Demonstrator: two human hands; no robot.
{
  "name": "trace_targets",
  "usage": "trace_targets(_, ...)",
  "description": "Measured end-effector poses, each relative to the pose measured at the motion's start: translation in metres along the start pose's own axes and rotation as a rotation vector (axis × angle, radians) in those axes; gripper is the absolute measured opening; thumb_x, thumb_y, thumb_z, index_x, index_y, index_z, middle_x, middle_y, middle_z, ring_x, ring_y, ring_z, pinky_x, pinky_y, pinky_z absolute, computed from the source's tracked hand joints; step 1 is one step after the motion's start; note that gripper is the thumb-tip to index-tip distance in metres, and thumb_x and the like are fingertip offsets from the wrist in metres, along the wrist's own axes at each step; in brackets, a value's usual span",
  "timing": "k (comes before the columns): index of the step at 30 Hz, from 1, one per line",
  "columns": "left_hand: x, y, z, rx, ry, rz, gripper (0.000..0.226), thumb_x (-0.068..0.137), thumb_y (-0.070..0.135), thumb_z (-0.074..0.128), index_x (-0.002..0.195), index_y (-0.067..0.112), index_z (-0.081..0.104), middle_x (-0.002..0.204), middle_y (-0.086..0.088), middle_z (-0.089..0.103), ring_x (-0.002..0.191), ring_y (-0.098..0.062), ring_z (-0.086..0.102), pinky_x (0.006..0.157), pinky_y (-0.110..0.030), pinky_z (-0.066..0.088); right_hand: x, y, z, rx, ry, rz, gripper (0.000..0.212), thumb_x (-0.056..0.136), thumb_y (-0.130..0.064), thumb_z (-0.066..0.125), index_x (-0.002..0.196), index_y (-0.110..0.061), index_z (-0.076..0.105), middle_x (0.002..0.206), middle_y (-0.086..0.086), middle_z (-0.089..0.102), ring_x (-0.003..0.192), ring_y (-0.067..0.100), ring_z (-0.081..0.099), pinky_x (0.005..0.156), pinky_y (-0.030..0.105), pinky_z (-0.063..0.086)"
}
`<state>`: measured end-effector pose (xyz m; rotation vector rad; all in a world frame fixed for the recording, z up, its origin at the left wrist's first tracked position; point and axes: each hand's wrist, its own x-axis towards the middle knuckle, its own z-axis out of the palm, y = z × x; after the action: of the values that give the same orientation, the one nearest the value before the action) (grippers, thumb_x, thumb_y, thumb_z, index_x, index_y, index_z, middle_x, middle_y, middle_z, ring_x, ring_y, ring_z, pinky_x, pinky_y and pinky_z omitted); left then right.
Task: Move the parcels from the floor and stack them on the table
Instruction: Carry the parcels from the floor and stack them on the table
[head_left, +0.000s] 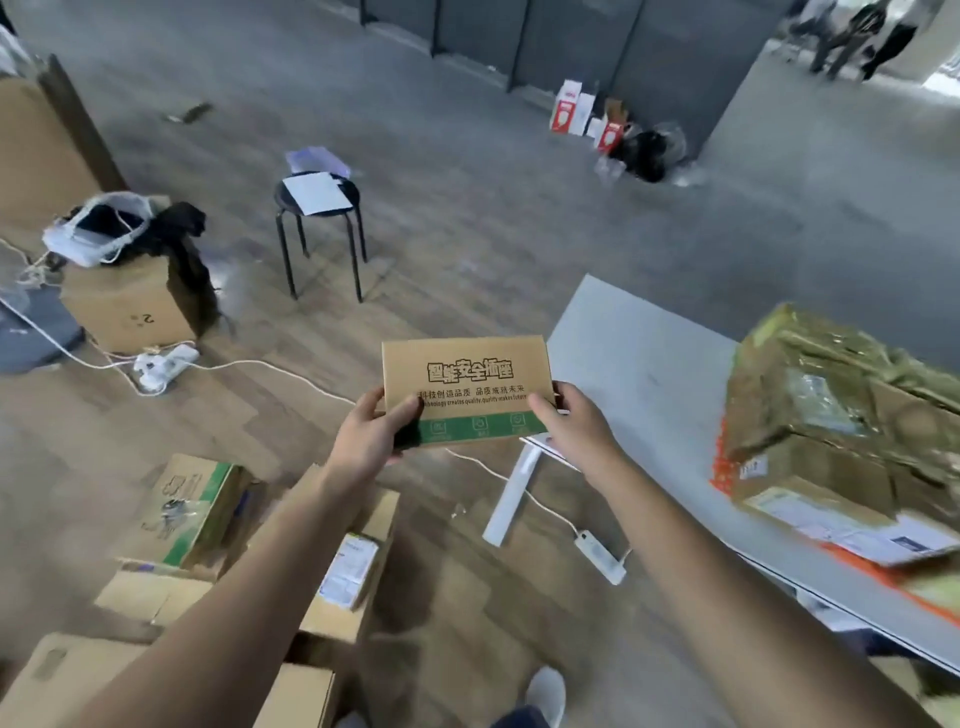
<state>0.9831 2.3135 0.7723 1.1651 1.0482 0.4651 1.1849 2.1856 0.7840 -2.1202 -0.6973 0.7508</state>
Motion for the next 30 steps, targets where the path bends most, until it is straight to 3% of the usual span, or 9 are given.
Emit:
trace_targets(4,0.004,0.027,0.075,0.064,-0.093,0.09,0.062,0.077,0.041,0.07,0.131,0.016,0.052,0.098,0.003,0.07,0.079,-0.012,0.067,0.059,-0.027,0.045,0.008,0.019,-0.07,0.033,0.144,0.012,0.036,0.095,-0.046,0.05,0.12,-0.021,0.052,0.113,-0.007,0.062,0.107,0.019,0.06,0.092,0.048,0.052)
trace_targets(8,0.011,0.04,0.172,0.093,-0.174,0.145,0.034,0.095,0.02,0.057,0.127,0.009,0.051,0.101,-0.003,0.069,0.07,-0.005,0.067,0.052,-0.021,0.046,0.016,0.051,-0.15,0.055,0.255,0.009,0.035,0.096,-0.042,0.049,0.12,-0.017,0.054,0.113,-0.002,0.064,0.104,0.02,0.061,0.091,0.048,0.052)
trace_targets(13,0.011,0.043,0.301,0.158,-0.202,0.19,0.03,0.099,0.022,0.05,0.127,0.013,0.05,0.114,-0.002,0.065,0.089,-0.01,0.062,0.069,-0.027,0.047,0.025,0.102,-0.252,0.058,0.406,-0.001,0.028,0.098,-0.032,0.051,0.117,-0.013,0.058,0.105,-0.001,0.063,0.095,0.019,0.06,0.08,0.031,0.047)
trace_targets(17,0.008,0.046,0.389,0.256,-0.141,0.204,0.04,0.098,0.029,0.05,0.132,0.011,0.041,0.121,-0.005,0.06,0.104,-0.022,0.058,0.083,-0.034,0.046,0.029,0.143,-0.32,0.03,0.44,0.007,0.016,0.101,-0.032,0.045,0.109,-0.02,0.053,0.1,-0.003,0.06,0.093,0.018,0.059,0.072,0.029,0.044)
trace_targets(22,0.015,0.056,0.471,0.318,-0.233,0.177,0.043,0.095,0.033,0.055,0.131,0.013,0.041,0.12,-0.006,0.061,0.107,-0.023,0.057,0.095,-0.042,0.047,0.044,0.186,-0.381,-0.022,0.49,0.109,0.034,0.102,-0.042,0.038,0.111,-0.015,0.055,0.103,0.002,0.062,0.083,0.014,0.059,0.07,0.033,0.05)
trace_targets(26,0.04,0.067,0.524,0.406,-0.304,0.191,0.04,0.096,0.034,0.051,0.131,0.016,0.043,0.12,-0.004,0.062,0.106,-0.024,0.058,0.093,-0.041,0.048,0.067,0.209,-0.421,-0.106,0.523,0.192,0.037,0.103,-0.044,0.033,0.105,-0.013,0.054,0.093,0.0,0.057,0.069,0.005,0.049,0.056,0.026,0.04)
trace_targets(30,0.074,0.08,0.573,0.49,-0.417,0.213,0.039,0.099,0.033,0.042,0.134,0.017,0.046,0.121,-0.002,0.061,0.099,-0.019,0.056,0.079,-0.03,0.043,0.103,0.225,-0.454,-0.125,0.517,0.251,0.039,0.103,-0.045,0.032,0.108,-0.014,0.054,0.098,0.003,0.06,0.069,0.01,0.056,0.052,0.022,0.044)
